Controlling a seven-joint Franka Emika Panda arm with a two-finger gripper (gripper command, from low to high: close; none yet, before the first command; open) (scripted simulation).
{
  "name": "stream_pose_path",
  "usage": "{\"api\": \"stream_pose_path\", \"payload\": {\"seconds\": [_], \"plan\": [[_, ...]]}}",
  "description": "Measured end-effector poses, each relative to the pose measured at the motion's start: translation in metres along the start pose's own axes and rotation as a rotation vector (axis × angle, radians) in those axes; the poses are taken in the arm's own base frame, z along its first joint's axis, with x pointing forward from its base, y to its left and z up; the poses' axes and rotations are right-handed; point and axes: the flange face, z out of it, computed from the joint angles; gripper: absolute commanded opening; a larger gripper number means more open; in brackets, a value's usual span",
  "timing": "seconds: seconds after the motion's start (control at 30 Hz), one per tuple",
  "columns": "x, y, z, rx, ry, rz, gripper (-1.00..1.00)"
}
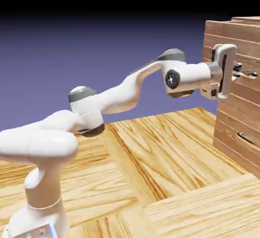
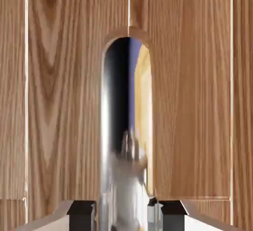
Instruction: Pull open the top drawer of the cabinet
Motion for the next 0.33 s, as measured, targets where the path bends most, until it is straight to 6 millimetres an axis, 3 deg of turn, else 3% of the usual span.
{"api": "stream_pose_path", "payload": {"seconds": [0.23, 0.27, 0.33], "plan": [[0.0, 0.0, -0.07, 0.0, 0.0, 0.0, -1.0], [0.0, 0.0, -0.073, 0.0, 0.0, 0.0, 1.0], [0.0, 0.0, -0.073, -0.001, 0.002, 0.0, 1.0]]}}
